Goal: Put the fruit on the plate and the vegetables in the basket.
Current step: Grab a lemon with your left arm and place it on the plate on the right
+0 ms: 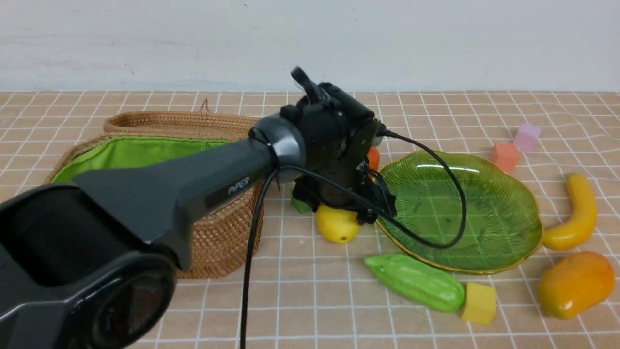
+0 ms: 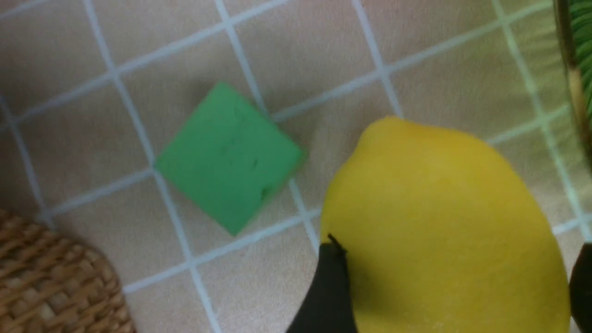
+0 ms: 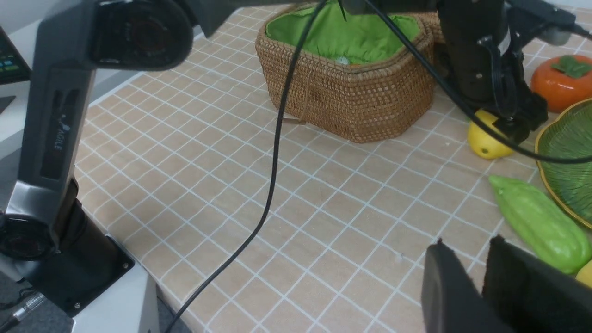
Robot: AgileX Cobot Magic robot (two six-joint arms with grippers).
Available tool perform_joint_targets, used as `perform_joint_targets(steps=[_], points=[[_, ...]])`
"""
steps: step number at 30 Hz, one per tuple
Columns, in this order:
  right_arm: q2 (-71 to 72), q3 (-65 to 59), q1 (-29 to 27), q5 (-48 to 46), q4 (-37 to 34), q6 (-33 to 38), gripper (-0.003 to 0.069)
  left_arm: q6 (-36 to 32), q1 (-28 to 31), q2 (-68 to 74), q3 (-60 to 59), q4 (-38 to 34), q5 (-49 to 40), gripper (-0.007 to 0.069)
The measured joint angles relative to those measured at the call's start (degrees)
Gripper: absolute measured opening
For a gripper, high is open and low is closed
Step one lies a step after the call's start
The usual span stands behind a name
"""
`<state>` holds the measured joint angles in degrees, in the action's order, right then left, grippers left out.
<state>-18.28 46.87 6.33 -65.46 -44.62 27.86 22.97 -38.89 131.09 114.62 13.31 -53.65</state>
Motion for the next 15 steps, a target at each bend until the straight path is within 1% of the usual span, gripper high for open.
perform_joint_targets(steps=[7, 15], points=[[0.0, 0.0, 0.0, -0.07, 0.07, 0.0, 0.0159, 1.24, -0.07, 0.5, 0.44, 1.27, -0.1, 0.0582], [0.0, 0.0, 0.0, -0.12, 0.07, 0.0, 0.0162, 2.84, -0.07, 0.44, 0.76, 0.32, -3.34, 0.0571]])
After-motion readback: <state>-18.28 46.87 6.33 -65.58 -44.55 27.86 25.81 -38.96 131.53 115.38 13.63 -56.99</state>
